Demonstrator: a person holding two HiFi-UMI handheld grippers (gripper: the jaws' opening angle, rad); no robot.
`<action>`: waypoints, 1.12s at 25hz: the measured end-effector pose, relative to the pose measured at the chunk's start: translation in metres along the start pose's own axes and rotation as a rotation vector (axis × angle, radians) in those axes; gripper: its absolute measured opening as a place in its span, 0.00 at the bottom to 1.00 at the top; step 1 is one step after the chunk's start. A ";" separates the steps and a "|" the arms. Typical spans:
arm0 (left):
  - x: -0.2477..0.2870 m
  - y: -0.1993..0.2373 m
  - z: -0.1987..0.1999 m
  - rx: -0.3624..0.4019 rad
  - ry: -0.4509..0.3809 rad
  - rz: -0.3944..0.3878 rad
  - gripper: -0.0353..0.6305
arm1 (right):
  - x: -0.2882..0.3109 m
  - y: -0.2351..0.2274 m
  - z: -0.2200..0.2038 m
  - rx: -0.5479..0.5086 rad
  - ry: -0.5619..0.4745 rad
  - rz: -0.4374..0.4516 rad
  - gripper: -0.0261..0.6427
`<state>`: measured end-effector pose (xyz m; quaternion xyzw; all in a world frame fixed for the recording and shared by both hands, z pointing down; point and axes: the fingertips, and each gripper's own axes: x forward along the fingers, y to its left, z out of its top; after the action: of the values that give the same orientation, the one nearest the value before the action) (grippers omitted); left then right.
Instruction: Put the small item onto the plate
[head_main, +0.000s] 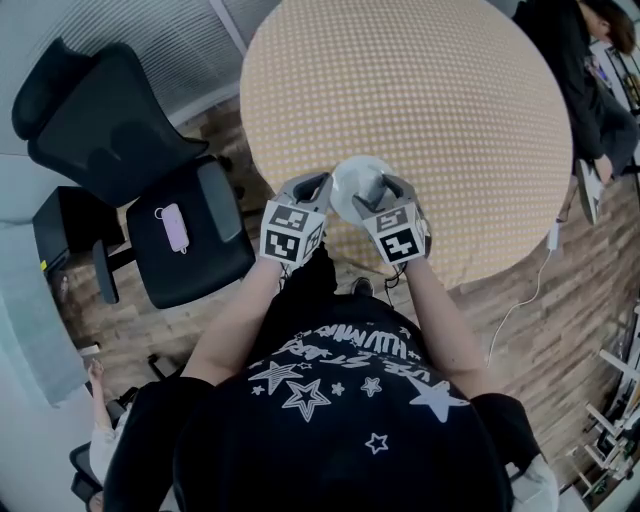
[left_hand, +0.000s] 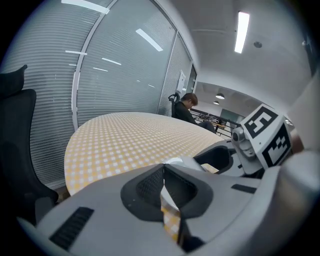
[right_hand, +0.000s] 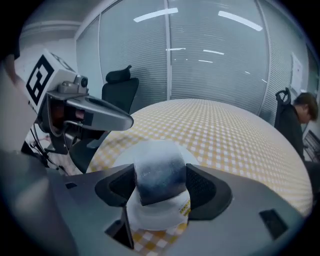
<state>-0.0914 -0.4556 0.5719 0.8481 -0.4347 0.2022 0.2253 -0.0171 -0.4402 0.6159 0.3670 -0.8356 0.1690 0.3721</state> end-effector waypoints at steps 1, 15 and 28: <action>0.001 0.000 0.000 0.002 0.004 -0.002 0.07 | 0.002 0.000 -0.002 -0.040 0.025 -0.014 0.49; 0.012 -0.005 -0.003 0.030 0.037 -0.036 0.07 | 0.011 0.005 -0.009 -0.128 0.181 0.028 0.49; 0.013 -0.013 0.011 0.054 0.019 -0.031 0.07 | -0.008 0.006 0.007 -0.098 0.040 0.053 0.49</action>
<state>-0.0717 -0.4630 0.5676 0.8586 -0.4138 0.2182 0.2096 -0.0211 -0.4363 0.6053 0.3226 -0.8448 0.1447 0.4015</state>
